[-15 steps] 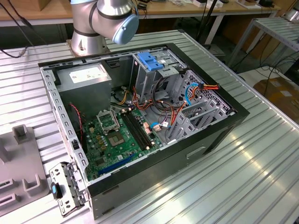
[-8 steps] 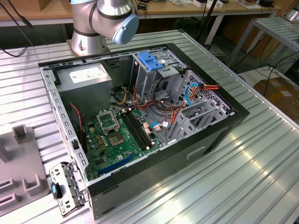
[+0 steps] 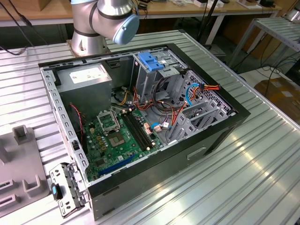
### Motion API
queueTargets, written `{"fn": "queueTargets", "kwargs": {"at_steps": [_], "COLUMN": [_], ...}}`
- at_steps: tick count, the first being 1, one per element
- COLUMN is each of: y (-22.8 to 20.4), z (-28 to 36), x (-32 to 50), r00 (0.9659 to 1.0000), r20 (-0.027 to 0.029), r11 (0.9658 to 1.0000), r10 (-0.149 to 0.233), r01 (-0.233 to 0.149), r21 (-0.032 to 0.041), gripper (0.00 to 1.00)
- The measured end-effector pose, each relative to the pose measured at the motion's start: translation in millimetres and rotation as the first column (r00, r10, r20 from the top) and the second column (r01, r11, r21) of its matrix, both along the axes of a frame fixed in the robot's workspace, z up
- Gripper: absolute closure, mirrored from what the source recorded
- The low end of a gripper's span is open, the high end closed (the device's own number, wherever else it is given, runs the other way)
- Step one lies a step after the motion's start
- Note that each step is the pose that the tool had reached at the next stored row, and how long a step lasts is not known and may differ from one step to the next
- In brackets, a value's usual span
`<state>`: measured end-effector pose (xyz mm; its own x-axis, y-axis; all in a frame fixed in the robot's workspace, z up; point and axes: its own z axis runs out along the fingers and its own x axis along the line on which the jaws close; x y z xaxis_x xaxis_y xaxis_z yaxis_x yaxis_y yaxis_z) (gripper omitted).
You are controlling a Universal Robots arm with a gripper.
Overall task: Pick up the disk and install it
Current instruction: 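Pick up the disk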
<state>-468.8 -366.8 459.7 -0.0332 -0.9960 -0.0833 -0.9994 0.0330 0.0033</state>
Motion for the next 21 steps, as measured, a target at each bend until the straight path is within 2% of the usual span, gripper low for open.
{"fn": "queueTargets", "kwargs": {"at_steps": [4,7,12,15,17,21], "y": [0.0,0.0,0.0,0.0,0.0,0.0], "z": [8.2,18.6,31.2,42.0,45.5,48.8], "x": [0.0,0.0,0.0,0.0,0.0,0.0], "r00": [1.0,1.0,1.0,1.0,1.0,1.0], "r20": [-0.0001,-0.0001,0.0,-0.0001,-0.0001,0.0001], "r11": [1.0,1.0,1.0,1.0,1.0,1.0], "r10": [0.0,0.0,0.0,0.0,0.0,0.0], "r01": [0.0,0.0,0.0,0.0,0.0,0.0], "r21": [-0.0018,-0.0019,-0.0018,-0.0018,-0.0018,-0.0076], "gripper": [0.63,0.63,0.63,0.63,0.63,0.63]}}
